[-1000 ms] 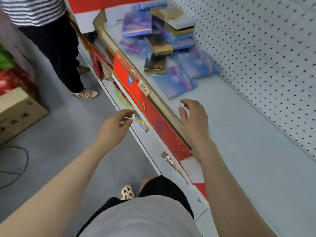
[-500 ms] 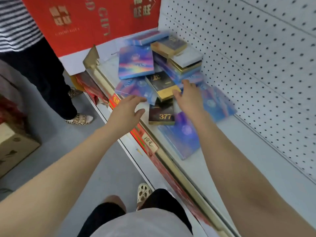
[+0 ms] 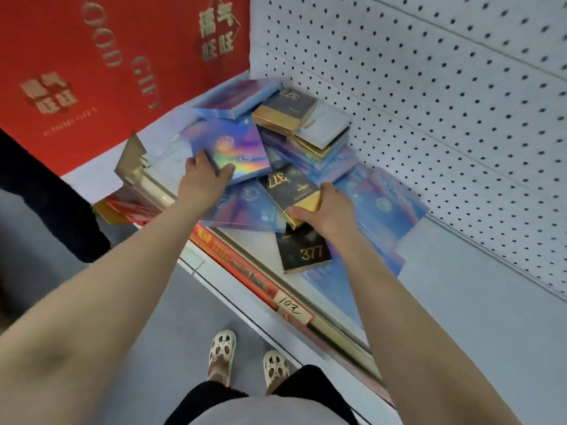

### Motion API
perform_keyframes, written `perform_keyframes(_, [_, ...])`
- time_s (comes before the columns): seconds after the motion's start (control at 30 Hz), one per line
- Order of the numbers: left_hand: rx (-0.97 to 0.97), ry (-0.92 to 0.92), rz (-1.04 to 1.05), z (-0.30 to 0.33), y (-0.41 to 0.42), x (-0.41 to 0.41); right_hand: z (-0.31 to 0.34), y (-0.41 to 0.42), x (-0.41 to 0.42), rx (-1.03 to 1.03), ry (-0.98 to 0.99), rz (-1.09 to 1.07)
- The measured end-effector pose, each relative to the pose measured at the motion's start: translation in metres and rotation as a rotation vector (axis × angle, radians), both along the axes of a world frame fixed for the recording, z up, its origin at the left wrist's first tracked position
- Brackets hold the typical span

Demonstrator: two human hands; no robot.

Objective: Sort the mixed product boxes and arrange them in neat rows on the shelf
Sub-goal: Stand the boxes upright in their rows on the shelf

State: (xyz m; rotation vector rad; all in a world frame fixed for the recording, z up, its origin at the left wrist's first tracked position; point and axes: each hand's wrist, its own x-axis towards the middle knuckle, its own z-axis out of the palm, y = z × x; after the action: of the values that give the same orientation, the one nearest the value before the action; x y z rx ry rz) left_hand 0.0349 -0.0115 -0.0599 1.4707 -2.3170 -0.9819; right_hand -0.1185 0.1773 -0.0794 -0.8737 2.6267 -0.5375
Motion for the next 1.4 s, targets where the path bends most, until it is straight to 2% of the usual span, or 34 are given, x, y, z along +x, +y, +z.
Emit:
perform_keyframes(0.13, [0.086,0.1,0.055,-0.007,-0.02,-0.004,0.008,-0.002,0.007,0.016,-0.068,-0.131])
perform_keyframes(0.2, [0.165,0.177,0.123,-0.006,-0.023,0.002,0.011,0.003,0.01,-0.115,-0.12,-0.222])
perform_keyframes(0.27, [0.279,0.356,0.159,-0.007,-0.026,0.013,0.017,0.012,0.015,-0.302,-0.189,-0.296])
perform_keyframes(0.37, [0.367,0.516,0.151,0.001,-0.011,0.029,0.028,0.028,0.02,-0.502,-0.211,-0.417])
perform_keyframes(0.43, [0.348,0.537,0.108,0.016,0.013,0.038,0.033,0.041,0.022,-0.634,-0.196,-0.505])
perform_keyframes(0.57, [0.147,0.536,-0.134,0.034,0.043,0.043,0.037,0.071,0.017,-0.83,-0.105,-0.595])
perform_keyframes(0.67, [0.04,0.544,-0.232,0.05,0.055,0.022,0.043,0.094,0.005,-0.728,0.024,-0.565])
perform_keyframes(0.83, [-0.019,0.596,-0.425,0.073,0.079,-0.023,0.062,0.125,-0.018,-0.39,0.278,-0.462])
perform_keyframes(0.93, [-0.074,0.58,-0.541,0.082,0.094,-0.049,0.061,0.132,-0.024,-0.138,0.35,-0.409])
perform_keyframes(1.0, [-0.108,0.555,-0.605,0.078,0.097,-0.062,0.06,0.135,-0.024,-0.048,0.334,-0.38])
perform_keyframes(1.13, [-0.144,0.489,-0.725,0.077,0.087,-0.065,0.065,0.14,-0.023,-0.097,0.205,-0.369])
perform_keyframes(1.27, [-0.144,0.352,-0.875,0.093,0.079,-0.063,0.062,0.136,-0.019,-0.347,0.129,-0.512])
perform_keyframes(1.4, [-0.427,0.053,-0.766,0.1,0.082,-0.073,0.055,0.131,-0.015,-0.444,0.117,-0.506])
